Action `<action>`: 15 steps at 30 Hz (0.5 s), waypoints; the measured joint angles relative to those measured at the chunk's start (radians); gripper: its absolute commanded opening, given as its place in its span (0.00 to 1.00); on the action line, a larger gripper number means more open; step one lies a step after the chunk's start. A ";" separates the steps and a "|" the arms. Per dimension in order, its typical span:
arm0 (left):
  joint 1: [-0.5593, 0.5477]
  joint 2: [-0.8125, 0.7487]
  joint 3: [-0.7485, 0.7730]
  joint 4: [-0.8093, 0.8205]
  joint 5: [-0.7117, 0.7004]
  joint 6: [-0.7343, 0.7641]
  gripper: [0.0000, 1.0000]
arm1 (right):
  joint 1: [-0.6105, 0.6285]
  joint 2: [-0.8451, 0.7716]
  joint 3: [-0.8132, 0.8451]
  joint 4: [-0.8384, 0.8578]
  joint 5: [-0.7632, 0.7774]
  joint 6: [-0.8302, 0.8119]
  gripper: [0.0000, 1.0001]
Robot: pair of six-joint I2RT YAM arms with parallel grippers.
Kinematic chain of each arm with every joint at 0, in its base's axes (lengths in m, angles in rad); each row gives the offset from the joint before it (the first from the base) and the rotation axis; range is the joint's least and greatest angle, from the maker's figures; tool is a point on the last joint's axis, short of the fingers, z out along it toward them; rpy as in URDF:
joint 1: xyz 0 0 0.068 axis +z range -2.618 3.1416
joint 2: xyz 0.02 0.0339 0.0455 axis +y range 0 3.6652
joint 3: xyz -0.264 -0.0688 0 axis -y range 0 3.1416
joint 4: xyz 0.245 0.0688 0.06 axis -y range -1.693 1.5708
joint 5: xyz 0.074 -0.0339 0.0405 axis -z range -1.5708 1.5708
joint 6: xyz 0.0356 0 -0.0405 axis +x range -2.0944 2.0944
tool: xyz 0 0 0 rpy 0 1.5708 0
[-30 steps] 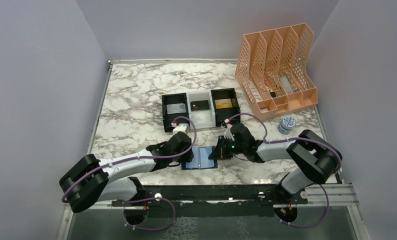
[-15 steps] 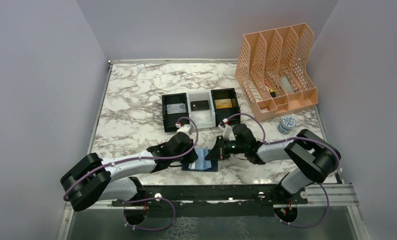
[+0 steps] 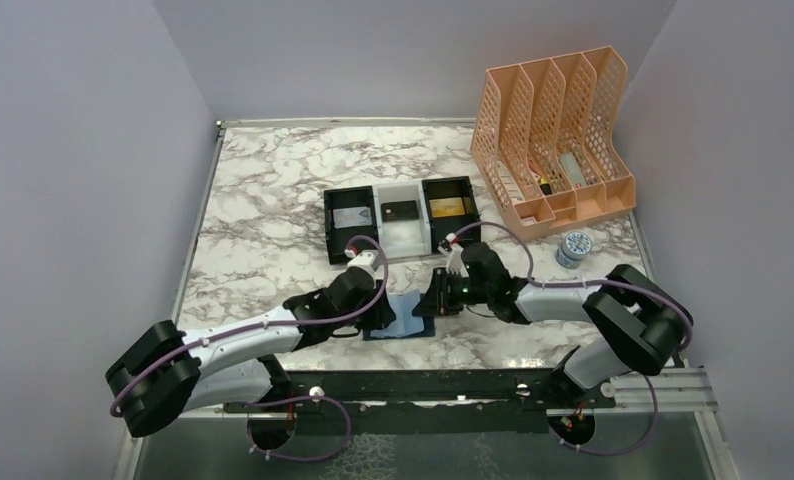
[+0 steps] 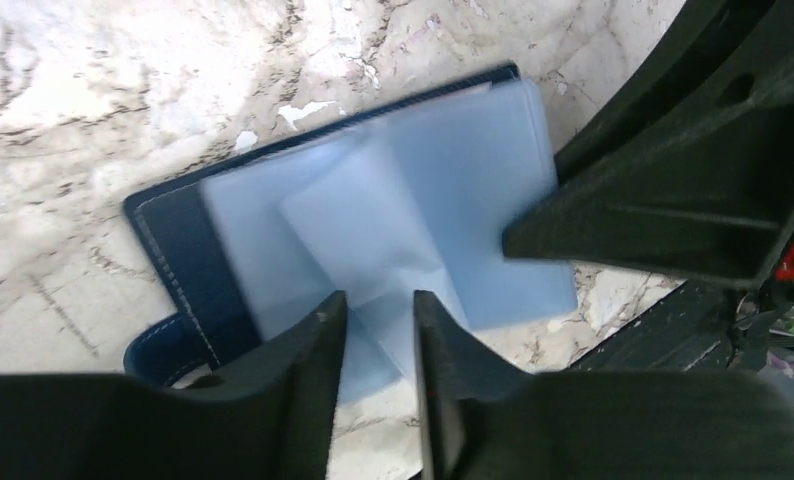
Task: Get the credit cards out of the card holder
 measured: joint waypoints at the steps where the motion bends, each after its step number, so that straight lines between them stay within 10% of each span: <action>1: 0.000 -0.022 0.000 -0.019 -0.006 0.002 0.48 | 0.000 -0.023 0.009 -0.049 0.037 -0.020 0.33; 8: 0.000 -0.159 0.039 -0.169 -0.074 0.032 0.98 | 0.001 -0.268 0.053 -0.389 0.402 -0.164 0.59; 15: 0.010 -0.213 0.199 -0.337 -0.258 0.125 0.99 | 0.000 -0.515 0.102 -0.525 0.704 -0.322 0.63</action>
